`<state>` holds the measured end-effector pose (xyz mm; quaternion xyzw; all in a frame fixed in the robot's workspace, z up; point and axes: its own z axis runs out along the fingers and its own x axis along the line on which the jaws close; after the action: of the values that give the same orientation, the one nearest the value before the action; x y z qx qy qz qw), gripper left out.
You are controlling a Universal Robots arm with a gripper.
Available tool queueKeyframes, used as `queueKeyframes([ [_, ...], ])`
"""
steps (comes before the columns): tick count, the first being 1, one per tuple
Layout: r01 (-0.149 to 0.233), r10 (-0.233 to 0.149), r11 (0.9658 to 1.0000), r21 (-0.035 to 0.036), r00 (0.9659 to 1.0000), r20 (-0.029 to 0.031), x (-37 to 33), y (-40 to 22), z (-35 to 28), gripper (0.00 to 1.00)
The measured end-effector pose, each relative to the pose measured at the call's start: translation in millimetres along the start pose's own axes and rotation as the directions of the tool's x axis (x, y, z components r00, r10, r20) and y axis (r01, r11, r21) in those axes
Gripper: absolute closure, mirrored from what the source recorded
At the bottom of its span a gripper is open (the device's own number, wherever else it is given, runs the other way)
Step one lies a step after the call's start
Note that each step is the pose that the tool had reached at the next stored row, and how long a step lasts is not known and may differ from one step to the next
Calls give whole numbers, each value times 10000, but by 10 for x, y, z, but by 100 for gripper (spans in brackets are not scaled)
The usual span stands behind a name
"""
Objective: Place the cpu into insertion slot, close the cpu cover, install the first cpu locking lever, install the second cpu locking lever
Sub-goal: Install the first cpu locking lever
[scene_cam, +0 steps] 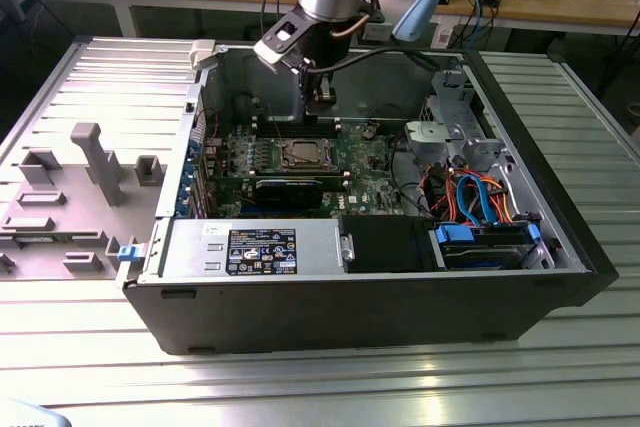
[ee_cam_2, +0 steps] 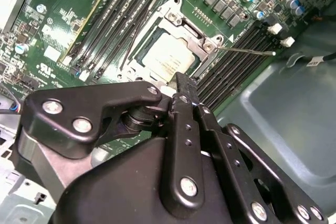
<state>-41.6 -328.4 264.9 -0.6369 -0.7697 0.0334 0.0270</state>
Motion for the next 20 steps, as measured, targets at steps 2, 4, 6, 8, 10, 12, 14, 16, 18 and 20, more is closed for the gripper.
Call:
queueKeyframes([
  [2, 162, -162, 9999, 0, 9999, 13, 0, 0, 0, 89],
  [4, 251, -251, 9997, 0, 9997, 21, 0, 0, 0, 89],
  [6, 377, -377, 9993, 1, 9993, 32, 0, 0, 0, 89],
  [8, 483, -483, 9988, 1, 9988, 41, 0, 0, 0, 89],
  [10, 594, -594, 9982, 1, 9982, 51, 0, 0, 0, 89],
  [12, 731, -731, 9973, 1, 9973, 63, 0, 0, 0, 89],
  [14, 865, -865, 9963, 2, 9962, 74, 0, 0, 0, 89],
  [16, 936, -936, 9956, 3, 9956, 80, 0, 0, 0, 89],
  [18, 1007, -1007, 9949, 3, 9949, 86, 0, 0, 0, 89],
  [20, 1086, -1086, 9941, 4, 9940, 93, 0, 0, 0, 89],
])
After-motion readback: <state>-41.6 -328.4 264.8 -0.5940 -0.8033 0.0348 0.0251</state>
